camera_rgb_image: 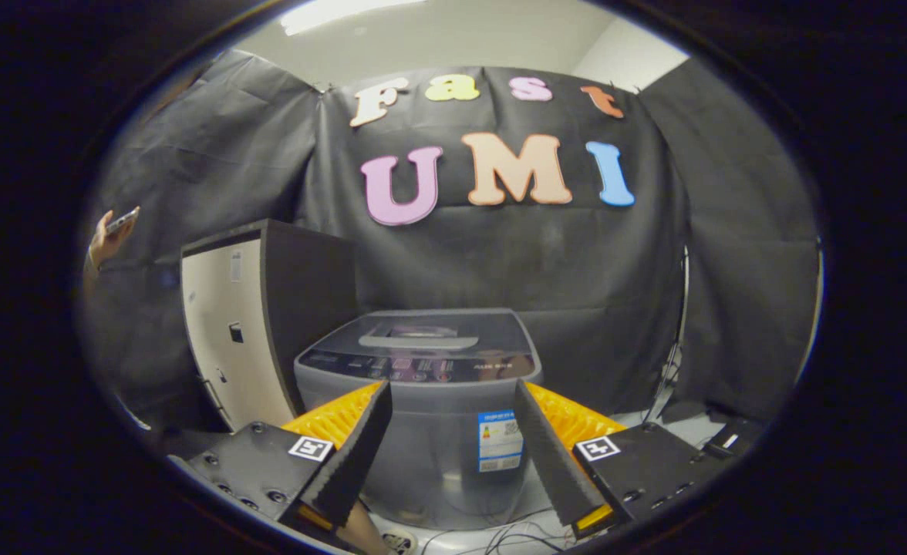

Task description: Put the clothes into the washing machine and then close the washing machine lid.

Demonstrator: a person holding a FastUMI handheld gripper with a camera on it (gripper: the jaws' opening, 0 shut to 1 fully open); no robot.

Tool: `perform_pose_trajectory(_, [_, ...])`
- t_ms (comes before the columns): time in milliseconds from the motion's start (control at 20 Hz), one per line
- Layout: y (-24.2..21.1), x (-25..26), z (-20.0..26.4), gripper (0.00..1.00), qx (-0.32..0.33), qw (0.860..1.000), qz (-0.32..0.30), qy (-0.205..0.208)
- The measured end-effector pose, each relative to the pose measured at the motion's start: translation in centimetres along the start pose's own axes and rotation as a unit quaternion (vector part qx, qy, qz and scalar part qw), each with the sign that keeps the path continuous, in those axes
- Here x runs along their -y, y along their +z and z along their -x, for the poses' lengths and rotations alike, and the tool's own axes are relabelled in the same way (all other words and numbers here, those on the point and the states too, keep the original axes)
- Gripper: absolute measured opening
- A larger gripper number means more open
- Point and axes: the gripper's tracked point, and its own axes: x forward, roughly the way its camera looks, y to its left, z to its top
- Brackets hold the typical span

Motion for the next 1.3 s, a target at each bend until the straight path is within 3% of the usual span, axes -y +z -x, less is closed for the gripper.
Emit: perform_pose_trajectory(1300, [-1.7, -1.5, -0.5, 0.98, 0.004, 1.0, 0.005, 0.017])
